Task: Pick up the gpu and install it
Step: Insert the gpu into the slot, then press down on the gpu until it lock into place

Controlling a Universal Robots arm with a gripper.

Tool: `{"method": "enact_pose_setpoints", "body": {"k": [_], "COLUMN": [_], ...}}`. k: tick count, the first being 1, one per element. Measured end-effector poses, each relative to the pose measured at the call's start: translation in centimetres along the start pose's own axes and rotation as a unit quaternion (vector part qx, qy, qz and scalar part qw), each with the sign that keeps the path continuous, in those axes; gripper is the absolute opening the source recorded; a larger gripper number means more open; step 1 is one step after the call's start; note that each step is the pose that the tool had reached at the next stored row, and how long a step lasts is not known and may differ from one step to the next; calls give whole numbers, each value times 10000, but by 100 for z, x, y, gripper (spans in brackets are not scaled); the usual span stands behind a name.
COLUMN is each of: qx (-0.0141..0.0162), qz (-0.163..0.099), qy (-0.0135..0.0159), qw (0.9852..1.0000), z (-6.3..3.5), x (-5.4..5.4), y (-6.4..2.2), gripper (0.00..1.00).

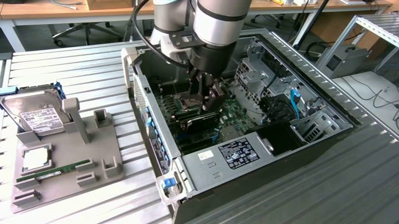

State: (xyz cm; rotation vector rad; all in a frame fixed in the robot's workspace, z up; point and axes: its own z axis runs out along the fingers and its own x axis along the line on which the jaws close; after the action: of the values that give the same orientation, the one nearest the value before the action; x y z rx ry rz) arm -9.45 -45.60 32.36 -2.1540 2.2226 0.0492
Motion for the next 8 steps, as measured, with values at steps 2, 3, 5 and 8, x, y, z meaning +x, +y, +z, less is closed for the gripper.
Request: {"method": "enact_pose_setpoints", "body": {"k": [2,3,5,8], "qx": [0,0,0,0], "qz": [1,0,0,0], "qy": [0,-1,1,0], "qw": [10000,10000,10000,10000], "z": [-19,-19,-20,-20], "x": [-2,-2,-3,-3], "y": [0,0,0,0], "gripper": [64,64,64,64]}}
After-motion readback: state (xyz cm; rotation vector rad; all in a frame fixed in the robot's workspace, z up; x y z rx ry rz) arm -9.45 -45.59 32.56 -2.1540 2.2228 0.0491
